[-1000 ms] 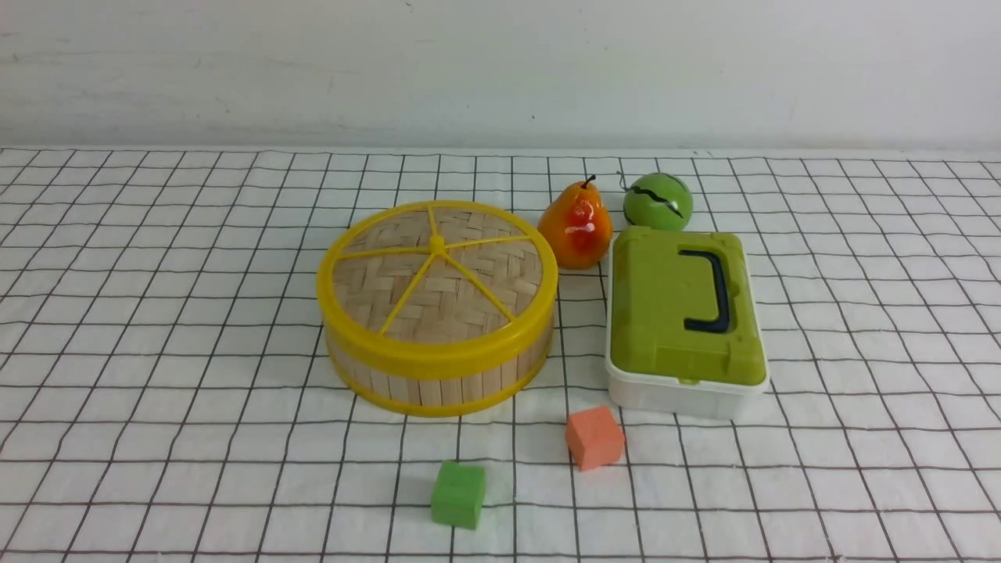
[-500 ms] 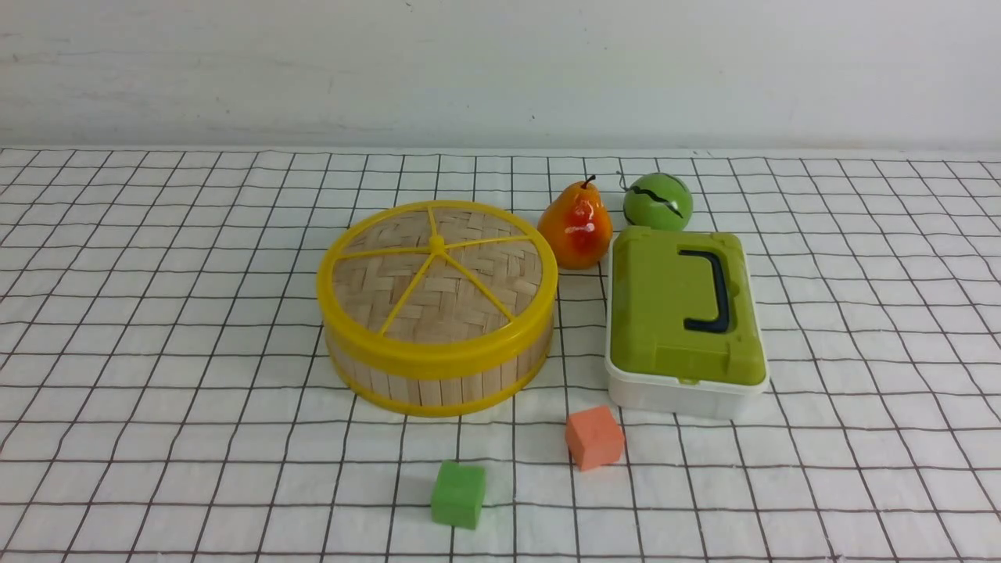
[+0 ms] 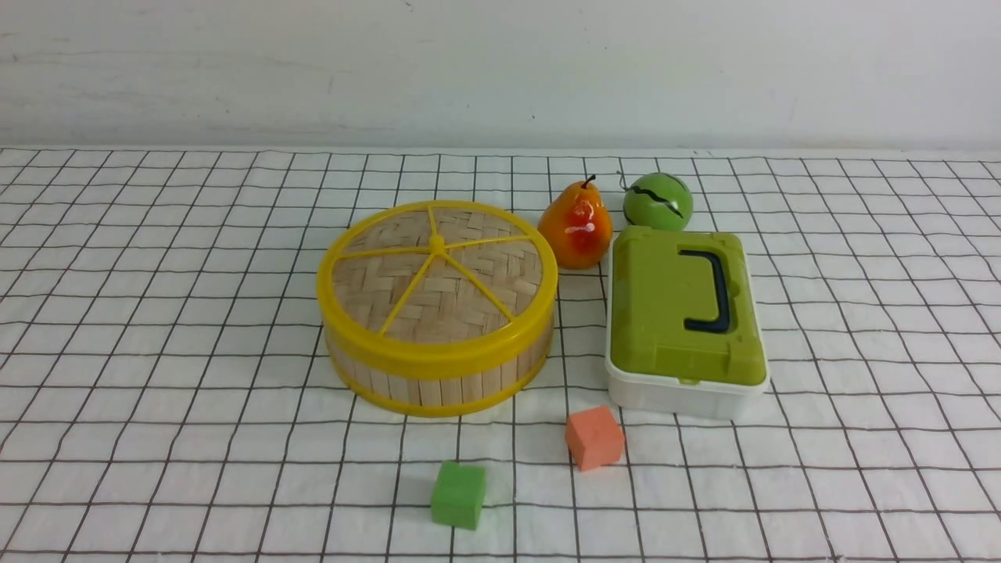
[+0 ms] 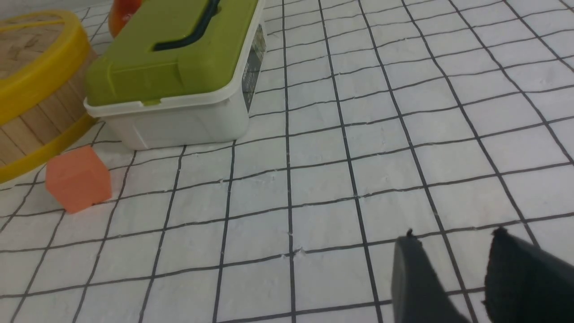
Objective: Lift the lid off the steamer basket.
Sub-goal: Use the left arm to lift the lid of the steamer
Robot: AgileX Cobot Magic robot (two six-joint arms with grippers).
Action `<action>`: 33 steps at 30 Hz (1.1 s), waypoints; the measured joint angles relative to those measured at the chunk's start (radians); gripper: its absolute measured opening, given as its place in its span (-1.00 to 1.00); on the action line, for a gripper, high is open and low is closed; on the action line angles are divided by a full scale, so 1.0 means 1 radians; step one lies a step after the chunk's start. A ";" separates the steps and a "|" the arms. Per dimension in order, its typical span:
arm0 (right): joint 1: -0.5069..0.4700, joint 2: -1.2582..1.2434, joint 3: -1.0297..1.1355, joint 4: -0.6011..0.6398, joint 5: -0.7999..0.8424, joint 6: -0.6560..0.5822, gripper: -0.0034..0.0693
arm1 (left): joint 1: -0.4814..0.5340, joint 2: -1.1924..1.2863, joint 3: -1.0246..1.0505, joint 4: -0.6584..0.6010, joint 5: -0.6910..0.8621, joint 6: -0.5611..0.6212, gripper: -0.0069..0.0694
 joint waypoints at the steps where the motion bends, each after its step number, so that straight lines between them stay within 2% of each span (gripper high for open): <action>1: 0.000 0.000 0.000 0.000 0.000 0.000 -0.25 | 0.000 0.000 0.000 0.000 0.000 0.000 -0.72; 23: 0.000 0.000 0.000 0.000 0.000 0.000 -0.25 | 0.000 0.000 0.000 0.000 -0.027 0.000 -0.67; 29: 0.000 0.000 0.000 0.000 0.000 0.000 -0.25 | 0.000 0.000 0.000 0.000 -0.176 0.000 -0.66; 33: 0.000 0.000 0.000 0.000 0.000 0.000 -0.25 | 0.000 0.000 0.000 -0.001 -0.409 -0.001 -0.64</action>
